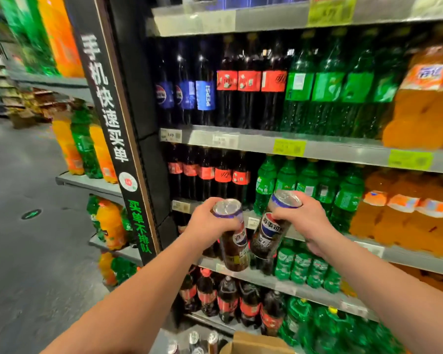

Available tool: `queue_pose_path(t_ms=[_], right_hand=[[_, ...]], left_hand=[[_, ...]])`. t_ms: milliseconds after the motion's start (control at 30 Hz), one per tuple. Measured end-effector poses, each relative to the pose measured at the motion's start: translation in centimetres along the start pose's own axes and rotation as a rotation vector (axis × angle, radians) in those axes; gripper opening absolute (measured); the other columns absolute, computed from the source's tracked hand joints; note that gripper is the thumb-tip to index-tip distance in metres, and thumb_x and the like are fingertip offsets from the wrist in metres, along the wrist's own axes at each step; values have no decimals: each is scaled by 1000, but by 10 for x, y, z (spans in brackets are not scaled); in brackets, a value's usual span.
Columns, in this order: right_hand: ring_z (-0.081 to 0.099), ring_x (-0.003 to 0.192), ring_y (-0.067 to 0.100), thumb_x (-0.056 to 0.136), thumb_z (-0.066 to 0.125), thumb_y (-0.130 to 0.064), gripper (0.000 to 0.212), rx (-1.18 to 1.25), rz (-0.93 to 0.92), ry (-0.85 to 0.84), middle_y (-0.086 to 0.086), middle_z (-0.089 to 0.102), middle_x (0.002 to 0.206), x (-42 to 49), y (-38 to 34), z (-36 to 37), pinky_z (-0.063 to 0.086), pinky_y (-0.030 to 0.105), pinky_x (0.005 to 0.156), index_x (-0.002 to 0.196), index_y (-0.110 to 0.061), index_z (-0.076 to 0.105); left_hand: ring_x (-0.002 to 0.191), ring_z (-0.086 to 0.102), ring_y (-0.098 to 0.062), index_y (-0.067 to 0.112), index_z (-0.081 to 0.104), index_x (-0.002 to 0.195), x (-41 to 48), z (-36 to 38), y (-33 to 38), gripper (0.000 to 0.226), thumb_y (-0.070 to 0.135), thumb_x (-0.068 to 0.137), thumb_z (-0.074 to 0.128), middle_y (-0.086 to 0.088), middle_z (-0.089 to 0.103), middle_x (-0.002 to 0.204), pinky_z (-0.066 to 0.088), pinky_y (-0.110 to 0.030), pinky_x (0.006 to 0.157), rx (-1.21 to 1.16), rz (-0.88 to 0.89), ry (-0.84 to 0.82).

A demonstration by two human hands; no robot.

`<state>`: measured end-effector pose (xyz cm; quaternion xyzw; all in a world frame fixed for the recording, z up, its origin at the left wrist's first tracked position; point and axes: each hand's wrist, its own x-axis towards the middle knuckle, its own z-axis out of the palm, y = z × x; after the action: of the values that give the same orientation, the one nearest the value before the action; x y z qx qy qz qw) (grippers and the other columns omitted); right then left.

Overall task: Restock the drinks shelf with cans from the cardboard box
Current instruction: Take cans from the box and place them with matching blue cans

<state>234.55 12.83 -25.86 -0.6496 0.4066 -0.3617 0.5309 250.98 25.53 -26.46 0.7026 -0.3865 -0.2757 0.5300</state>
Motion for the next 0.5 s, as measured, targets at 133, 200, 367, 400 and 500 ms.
queue_pose_path(t_ms=[133,200,367,400,500], right_hand=[[65,71,13,61,80,1,36,110,-57,14,0,73,82,-5,-45,2,49,23,57,91,-16,67],[65,68,12,61,77,-1,30,151,-94,13,-3,73,75,-7,-65,3,48,23,56,85,-17,69],[62,53,6,70,73,-1,19,260,-179,-29,-6,70,62,-9,-105,9,48,21,53,78,-16,64],[63,53,6,71,72,-1,19,278,-190,-36,-6,70,62,-9,-112,10,49,20,52,78,-16,63],[65,60,13,75,72,-2,18,323,-197,-45,-1,70,68,-3,-129,14,54,25,58,81,-16,62]], left_hand=[[70,66,-1,29,62,99,-10,-10,31,35,7,74,75,4,71,90,46,-13,51,-183,68,3],[82,67,-11,24,60,106,-12,-15,47,37,6,76,72,-3,70,98,51,-20,64,-250,89,36],[82,64,-14,22,54,104,-5,-30,81,33,9,78,70,-5,65,98,49,-25,68,-302,145,98],[80,64,-13,22,52,103,-2,-33,87,33,9,78,70,-5,65,96,48,-25,67,-308,152,108],[80,66,-17,27,50,101,6,-43,102,38,11,76,73,-6,67,94,50,-29,65,-332,137,133]])
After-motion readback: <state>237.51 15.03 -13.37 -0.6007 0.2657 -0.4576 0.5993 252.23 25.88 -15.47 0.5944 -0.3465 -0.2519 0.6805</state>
